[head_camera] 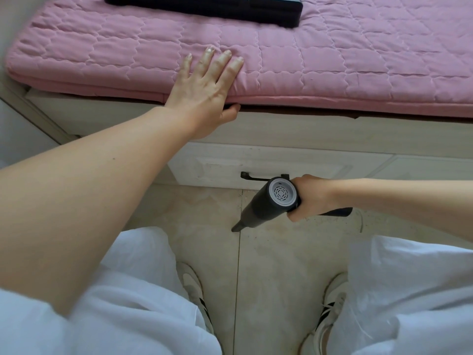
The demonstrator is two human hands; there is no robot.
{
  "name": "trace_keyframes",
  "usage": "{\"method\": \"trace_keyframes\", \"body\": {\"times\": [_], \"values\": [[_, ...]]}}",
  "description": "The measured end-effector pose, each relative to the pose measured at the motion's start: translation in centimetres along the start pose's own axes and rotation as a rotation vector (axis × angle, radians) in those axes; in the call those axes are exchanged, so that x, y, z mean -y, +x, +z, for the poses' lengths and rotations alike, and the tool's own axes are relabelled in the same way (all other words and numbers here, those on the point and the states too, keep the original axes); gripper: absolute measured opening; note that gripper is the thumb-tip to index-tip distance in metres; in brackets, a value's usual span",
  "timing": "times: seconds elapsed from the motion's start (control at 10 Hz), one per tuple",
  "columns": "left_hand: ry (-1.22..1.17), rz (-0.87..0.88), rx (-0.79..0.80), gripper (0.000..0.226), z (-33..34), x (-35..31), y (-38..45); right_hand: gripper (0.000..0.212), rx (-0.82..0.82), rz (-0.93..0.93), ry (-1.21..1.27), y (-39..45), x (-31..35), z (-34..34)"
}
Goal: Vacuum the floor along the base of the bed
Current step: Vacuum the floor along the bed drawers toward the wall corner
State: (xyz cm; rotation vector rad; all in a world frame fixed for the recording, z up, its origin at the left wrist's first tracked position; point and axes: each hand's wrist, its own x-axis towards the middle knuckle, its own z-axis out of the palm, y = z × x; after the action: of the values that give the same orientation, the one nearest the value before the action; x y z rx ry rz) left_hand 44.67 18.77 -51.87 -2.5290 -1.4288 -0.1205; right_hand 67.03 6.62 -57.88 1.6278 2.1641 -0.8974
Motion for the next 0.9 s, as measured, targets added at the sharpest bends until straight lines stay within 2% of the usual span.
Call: {"method": "trace_keyframes", "body": {"times": [0.3,0.9], "values": [[0.003,0.004,0.002,0.078,-0.11,0.03,-0.02,0.02,0.018,-0.009,0.037,0.08,-0.01,0.1],[-0.005,0.003,-0.018,0.078,-0.07,0.04,-0.09,0.024,0.074,-0.019,-0.054,-0.31,-0.57,-0.27]]}}
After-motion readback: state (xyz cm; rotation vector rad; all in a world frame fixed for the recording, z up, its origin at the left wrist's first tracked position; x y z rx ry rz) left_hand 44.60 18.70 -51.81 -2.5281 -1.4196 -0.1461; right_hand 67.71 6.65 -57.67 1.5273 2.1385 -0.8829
